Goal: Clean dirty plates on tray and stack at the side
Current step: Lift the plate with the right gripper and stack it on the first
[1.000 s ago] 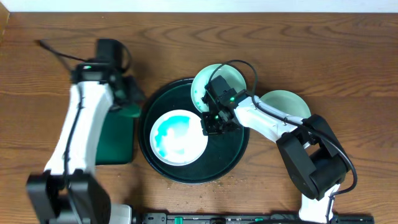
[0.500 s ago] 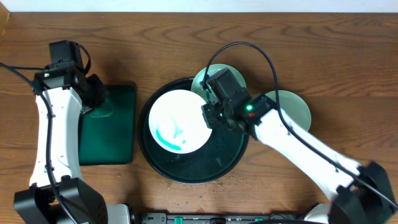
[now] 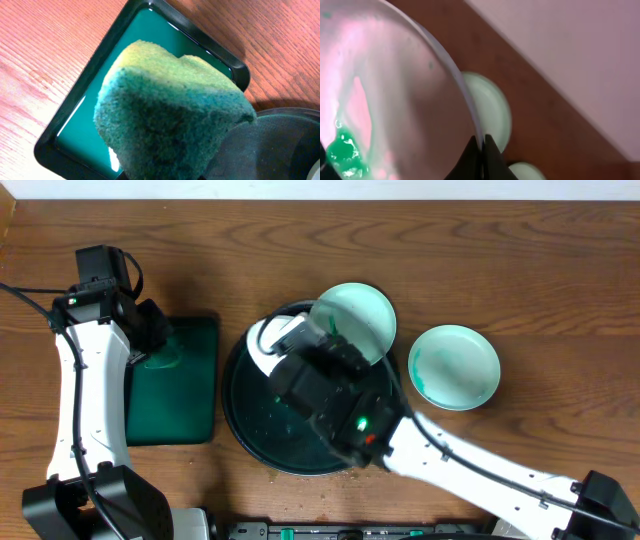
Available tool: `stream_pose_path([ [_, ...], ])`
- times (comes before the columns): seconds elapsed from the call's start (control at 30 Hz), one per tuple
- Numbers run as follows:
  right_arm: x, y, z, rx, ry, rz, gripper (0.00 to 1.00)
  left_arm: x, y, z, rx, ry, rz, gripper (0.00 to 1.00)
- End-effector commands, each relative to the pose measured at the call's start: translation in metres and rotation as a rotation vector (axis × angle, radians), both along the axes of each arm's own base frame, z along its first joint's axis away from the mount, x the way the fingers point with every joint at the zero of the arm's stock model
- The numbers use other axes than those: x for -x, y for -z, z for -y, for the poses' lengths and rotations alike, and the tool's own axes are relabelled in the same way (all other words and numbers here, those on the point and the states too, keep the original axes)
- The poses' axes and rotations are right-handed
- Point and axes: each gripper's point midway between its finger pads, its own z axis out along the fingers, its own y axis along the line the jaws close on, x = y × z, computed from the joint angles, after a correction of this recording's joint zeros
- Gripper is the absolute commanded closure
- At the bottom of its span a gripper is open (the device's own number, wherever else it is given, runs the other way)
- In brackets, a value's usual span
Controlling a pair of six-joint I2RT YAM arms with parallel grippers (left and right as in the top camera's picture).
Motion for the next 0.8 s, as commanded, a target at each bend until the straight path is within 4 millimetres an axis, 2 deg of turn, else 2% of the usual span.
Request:
stream_pose_path([
  [0.0, -0.001, -0.044, 0.013, 0.078, 0.084, 0.179, 0.99, 0.000, 0.000, -0.005, -0.025, 0.012, -0.009, 0.92],
  [0.17, -0.007, -0.065, 0.013, 0.094, 0.112, 0.264, 0.99, 0.000, 0.000, -0.005, -0.025, 0.012, -0.009, 0.92],
  [0.3, -0.007, -0.062, 0.010, 0.087, 0.094, 0.250, 0.99, 0.000, 0.000, -0.005, -0.025, 0.012, -0.009, 0.93],
  [0.37, -0.006, -0.053, 0.011, 0.068, 0.090, 0.216, 0.99, 0.000, 0.000, -0.005, -0.025, 0.012, -0.009, 0.92],
  [0.43, -0.003, -0.035, 0.008, 0.037, 0.051, 0.130, 0.99, 0.000, 0.000, -0.005, -0.025, 0.012, -0.009, 0.93],
  [0.5, 0.005, -0.008, -0.001, -0.037, -0.009, -0.017, 0.99, 0.000, 0.000, -0.005, -0.025, 0.012, -0.009, 0.93],
  [0.6, 0.019, 0.022, -0.014, -0.185, -0.070, -0.240, 0.99, 0.000, 0.000, -0.005, -0.025, 0.012, -0.009, 0.92],
  [0.7, 0.022, 0.032, -0.024, -0.322, -0.106, -0.392, 0.99, 0.000, 0.000, -0.005, -0.025, 0.012, -0.009, 0.93],
  [0.77, 0.016, 0.032, -0.023, -0.403, -0.123, -0.465, 0.99, 0.000, 0.000, -0.005, -0.025, 0.012, -0.009, 0.92],
])
